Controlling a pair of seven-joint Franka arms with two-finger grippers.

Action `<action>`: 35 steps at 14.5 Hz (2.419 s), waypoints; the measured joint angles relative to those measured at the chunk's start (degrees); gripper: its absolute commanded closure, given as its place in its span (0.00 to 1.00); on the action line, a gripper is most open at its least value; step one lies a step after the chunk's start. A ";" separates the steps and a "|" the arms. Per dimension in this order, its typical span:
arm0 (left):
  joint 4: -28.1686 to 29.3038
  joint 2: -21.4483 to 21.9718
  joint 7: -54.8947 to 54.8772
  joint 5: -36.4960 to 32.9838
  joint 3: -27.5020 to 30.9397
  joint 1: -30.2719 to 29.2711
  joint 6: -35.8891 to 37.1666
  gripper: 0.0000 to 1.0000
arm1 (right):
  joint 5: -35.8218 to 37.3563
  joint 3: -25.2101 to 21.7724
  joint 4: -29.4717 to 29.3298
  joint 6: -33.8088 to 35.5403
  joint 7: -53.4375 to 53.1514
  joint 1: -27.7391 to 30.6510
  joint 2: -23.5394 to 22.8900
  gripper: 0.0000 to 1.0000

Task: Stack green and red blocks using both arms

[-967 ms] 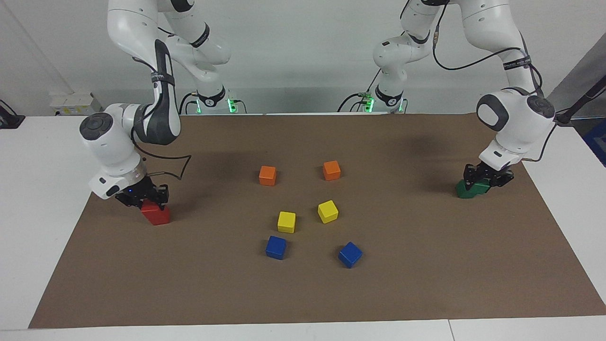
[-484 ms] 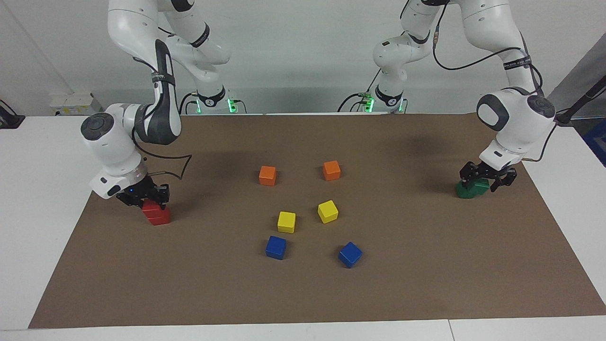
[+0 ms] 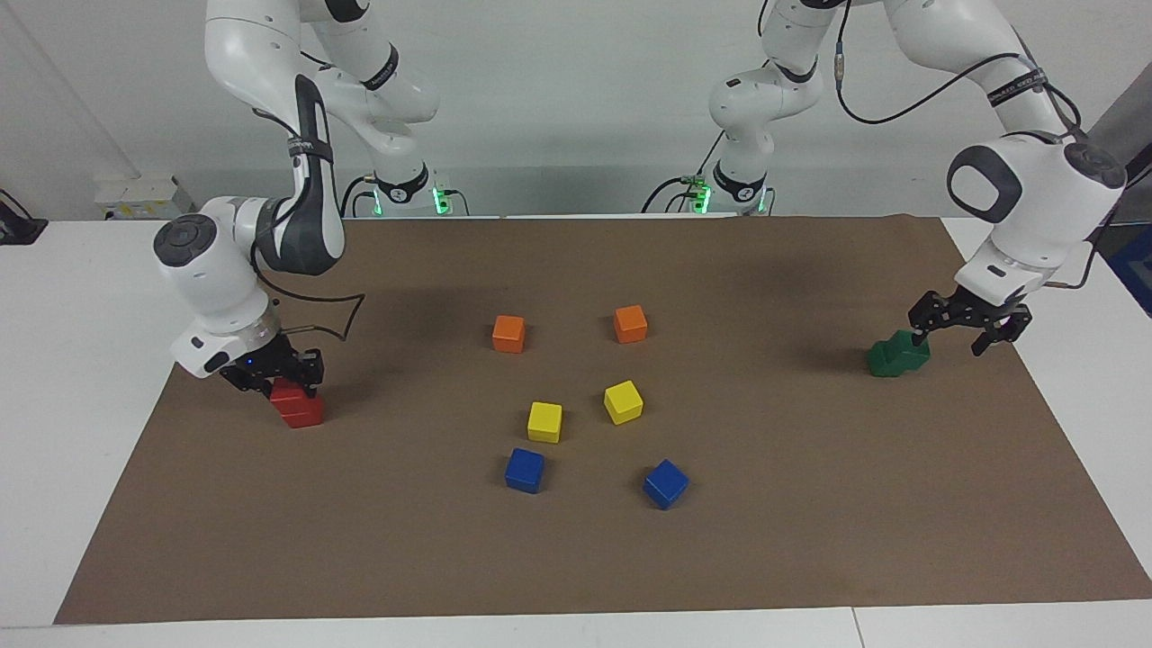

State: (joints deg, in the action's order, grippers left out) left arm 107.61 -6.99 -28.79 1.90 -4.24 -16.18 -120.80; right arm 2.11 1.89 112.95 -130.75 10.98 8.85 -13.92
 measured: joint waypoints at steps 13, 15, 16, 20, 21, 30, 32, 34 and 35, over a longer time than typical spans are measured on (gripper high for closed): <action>-7.61 9.06 23.85 -0.01 -1.25 6.45 17.48 0.00 | -0.85 0.61 -4.83 7.51 -1.83 -1.58 2.04 0.00; -9.48 9.14 27.28 -0.04 -1.30 8.45 21.20 0.00 | -1.40 0.67 -6.96 12.67 -3.28 -3.15 4.67 0.00; -10.95 9.16 27.98 -0.05 -1.33 9.11 23.61 0.00 | -1.46 0.70 -7.46 15.30 -3.78 -3.87 6.61 0.00; -16.05 9.20 28.51 -0.05 -1.27 9.93 31.05 0.00 | -1.52 0.70 -7.97 27.32 -4.05 -4.58 16.64 0.00; -16.25 9.20 28.72 -0.05 -1.25 9.93 31.19 0.00 | -1.52 0.71 -7.94 29.77 -4.06 -4.58 18.86 0.00; -14.95 9.15 29.87 -0.37 -1.28 10.64 29.81 0.00 | -1.53 1.33 -13.14 35.97 -4.05 -4.65 19.62 0.00; -14.93 9.15 29.87 -0.59 -1.28 10.65 29.81 0.00 | -1.53 1.32 -14.50 36.31 -4.05 -4.64 18.42 0.00; -14.92 9.15 29.87 -0.62 -1.28 10.65 29.81 0.00 | -1.52 1.32 -14.97 36.33 -4.05 -4.61 17.92 0.00; -14.92 9.15 29.87 -0.62 -1.28 10.65 29.81 0.00 | -1.52 1.32 -15.09 36.33 -4.05 -4.58 17.82 0.00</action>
State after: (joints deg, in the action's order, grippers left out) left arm 92.68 2.16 1.08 1.27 -5.52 -5.53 -90.99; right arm 0.58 3.21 97.86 -94.42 6.92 4.27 3.90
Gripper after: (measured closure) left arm 0.000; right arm 0.000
